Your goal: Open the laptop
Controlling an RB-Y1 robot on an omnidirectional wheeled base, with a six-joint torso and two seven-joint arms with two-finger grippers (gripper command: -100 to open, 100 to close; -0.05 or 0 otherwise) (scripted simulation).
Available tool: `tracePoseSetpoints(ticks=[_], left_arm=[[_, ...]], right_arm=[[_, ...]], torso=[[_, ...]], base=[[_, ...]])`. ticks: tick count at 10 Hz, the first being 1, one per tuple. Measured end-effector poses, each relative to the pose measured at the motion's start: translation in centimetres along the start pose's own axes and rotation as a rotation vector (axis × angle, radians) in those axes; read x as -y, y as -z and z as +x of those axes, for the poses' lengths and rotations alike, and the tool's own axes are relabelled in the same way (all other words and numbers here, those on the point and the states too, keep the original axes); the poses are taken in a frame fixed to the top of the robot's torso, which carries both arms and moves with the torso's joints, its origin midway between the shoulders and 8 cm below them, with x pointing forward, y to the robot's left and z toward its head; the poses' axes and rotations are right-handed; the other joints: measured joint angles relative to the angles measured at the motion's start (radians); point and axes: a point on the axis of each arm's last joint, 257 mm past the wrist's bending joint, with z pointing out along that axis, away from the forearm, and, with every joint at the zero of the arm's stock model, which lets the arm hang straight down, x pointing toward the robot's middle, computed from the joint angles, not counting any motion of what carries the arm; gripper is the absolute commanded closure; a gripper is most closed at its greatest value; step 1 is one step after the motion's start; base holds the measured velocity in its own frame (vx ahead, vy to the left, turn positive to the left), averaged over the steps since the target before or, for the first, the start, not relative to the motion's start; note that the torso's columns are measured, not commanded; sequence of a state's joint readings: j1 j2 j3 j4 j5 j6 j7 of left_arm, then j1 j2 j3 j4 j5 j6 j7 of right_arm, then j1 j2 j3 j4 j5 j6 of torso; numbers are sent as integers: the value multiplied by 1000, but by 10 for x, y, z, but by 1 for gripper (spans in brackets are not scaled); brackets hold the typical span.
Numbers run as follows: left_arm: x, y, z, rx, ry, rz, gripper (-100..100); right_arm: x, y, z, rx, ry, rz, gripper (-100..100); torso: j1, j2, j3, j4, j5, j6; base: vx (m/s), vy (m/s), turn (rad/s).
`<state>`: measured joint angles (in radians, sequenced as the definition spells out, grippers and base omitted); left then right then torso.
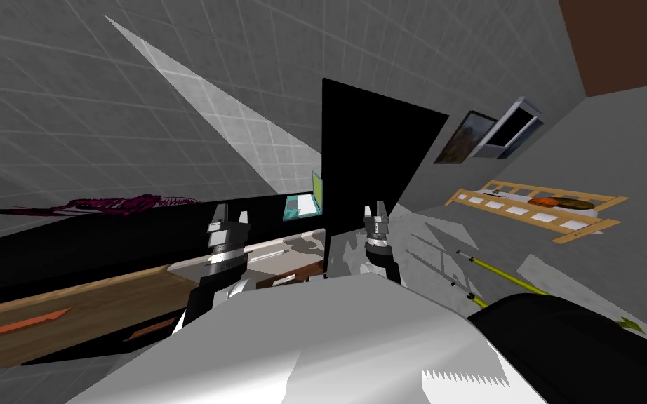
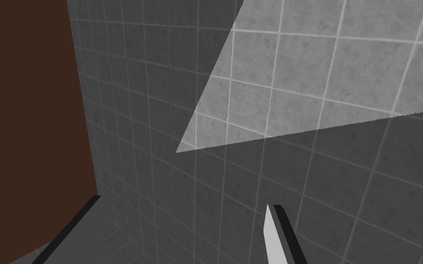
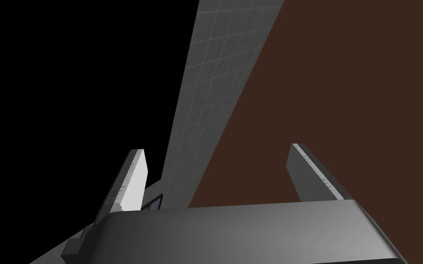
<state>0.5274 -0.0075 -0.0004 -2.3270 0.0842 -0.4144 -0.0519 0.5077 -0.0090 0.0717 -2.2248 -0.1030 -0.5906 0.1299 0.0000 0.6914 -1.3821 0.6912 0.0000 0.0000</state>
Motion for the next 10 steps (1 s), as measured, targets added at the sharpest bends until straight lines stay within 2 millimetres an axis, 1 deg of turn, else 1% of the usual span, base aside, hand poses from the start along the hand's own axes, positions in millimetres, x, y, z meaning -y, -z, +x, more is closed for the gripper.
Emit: tracePoseSetpoints(ticks=[1, 2, 7, 10], left_arm=[[0, -1, 3, -19, -2, -2, -100], [-1, -2, 6, -42, -2, -7, -100], [-12, -14, 21, -116, 52, -47, -100], [-21, -21, 30, -137, 117, -85, -100]], right_arm=[[0, 0, 0, 0, 0, 1, 0], [0, 0, 0, 0, 0, 1, 0], [0, 0, 0, 0, 0, 1, 0], [0, 0, 0, 0, 0, 1, 0]], torso=[[-1, 34, -68, 33, 0, 0], [-3, 44, -88, 43, -1, 0], [0, 45, -95, 46, 0, 0], [-2, 48, -93, 47, -1, 0]], base=[[-19, -64, 13], [-20, -85, 15], [7, -122, 23], [16, -182, 37]])
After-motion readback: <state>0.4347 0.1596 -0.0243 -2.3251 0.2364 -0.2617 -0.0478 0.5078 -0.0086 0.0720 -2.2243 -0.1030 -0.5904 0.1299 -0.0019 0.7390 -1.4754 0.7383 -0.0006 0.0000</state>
